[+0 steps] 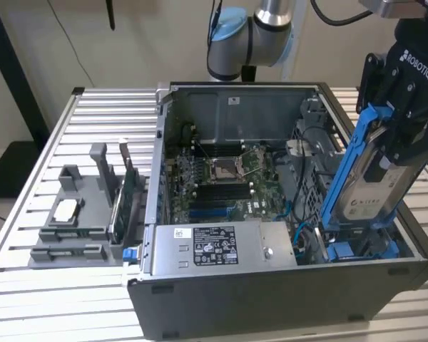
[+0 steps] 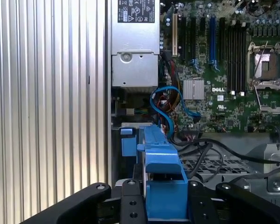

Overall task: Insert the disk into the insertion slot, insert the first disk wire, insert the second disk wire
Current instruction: 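Insert the disk into the insertion slot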

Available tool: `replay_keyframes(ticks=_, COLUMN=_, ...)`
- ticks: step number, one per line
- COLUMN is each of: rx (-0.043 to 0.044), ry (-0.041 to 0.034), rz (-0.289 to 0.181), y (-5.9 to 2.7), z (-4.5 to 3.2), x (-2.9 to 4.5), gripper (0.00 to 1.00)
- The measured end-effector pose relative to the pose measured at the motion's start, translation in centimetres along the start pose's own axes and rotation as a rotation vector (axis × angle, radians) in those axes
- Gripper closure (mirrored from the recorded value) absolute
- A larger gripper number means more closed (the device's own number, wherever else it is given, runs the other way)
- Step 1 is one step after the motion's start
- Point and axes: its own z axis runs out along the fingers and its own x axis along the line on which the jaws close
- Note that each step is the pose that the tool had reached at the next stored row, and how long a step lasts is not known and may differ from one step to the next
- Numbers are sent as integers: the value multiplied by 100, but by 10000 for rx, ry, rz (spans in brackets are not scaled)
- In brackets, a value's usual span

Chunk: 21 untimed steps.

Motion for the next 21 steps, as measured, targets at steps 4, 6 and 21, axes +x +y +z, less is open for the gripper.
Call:
replay_keyframes(ticks=4, rx=0, ry=-2, rz=0, y=0, z=8, x=0, gripper=68)
replay_keyframes(ticks=6, rx=0, ry=-1, rz=0, y=-1, z=14, x=0, gripper=68)
replay_keyframes(ticks=21, rx=0, ry=-2, rz=-2, y=-27, z=87, x=-1, gripper=68)
